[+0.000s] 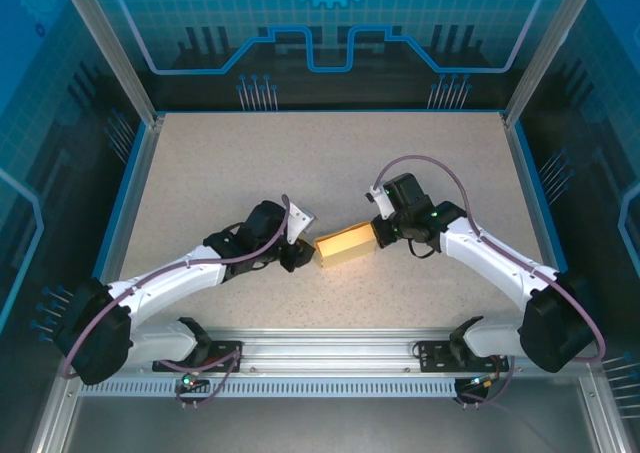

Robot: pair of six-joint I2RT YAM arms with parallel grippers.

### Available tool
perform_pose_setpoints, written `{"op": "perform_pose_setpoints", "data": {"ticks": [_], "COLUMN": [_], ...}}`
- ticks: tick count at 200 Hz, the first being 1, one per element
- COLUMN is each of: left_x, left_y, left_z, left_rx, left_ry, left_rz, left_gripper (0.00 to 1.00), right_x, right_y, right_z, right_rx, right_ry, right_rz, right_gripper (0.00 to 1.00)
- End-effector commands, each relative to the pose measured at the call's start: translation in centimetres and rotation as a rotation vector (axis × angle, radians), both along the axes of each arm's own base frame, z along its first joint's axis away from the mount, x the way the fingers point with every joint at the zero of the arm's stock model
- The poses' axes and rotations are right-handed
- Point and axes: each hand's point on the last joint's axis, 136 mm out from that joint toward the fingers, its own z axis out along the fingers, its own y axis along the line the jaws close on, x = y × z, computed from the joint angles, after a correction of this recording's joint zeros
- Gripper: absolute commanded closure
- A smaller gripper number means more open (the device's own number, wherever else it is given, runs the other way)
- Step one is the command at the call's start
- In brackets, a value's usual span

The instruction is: Fold the paper box

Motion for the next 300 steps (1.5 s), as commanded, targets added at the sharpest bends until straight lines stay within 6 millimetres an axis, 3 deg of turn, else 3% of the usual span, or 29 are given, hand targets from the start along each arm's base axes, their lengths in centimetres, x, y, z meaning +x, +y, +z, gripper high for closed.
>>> {"op": "perform_pose_setpoints", "data": {"ticks": [1, 34, 156, 190, 224, 249, 293, 300], "left_x": [0.5, 0.5, 0.7, 0.7, 0.6, 0.4, 0.1, 0.1], "left_y": [-0.3, -0.5, -0.8, -0.9, -1.0, -1.1, -2.0, -2.2], "left_z": [1.5, 2.0, 1.3, 1.5, 2.0, 2.1, 2.8, 2.9], "left_rx": [-0.005, -0.018, 0.0, -0.009, -0.069, -0.119, -0.236, -0.252], "left_ry": [-0.02, -0.001, 0.046, 0.053, 0.097, 0.164, 0.284, 0.299], "left_rz": [0.009, 0.025, 0.047, 0.058, 0.114, 0.182, 0.266, 0.272], "left_gripper": [0.74, 0.8, 0.8, 0.87, 0.91, 1.0, 1.0, 1.0], "right_x": [-0.7, -0.9, -1.2, -1.2, -1.4, -1.5, -1.4, -1.9], "right_y": [0.2, 0.1, 0.1, 0.2, 0.3, 0.1, 0.4, 0.0], "right_z": [-0.8, -1.1, -1.4, -1.6, -1.8, -1.9, -1.9, -2.9], "right_rx": [-0.014, -0.013, -0.004, 0.002, 0.003, 0.002, 0.011, -0.003], "right_ry": [0.037, 0.043, 0.051, 0.055, 0.059, 0.061, 0.058, 0.08], "right_rz": [0.012, 0.006, 0.009, 0.008, 0.007, 0.004, 0.006, 0.005], "right_gripper": [0.98, 0.99, 0.99, 0.99, 0.99, 0.99, 0.99, 0.99]}}
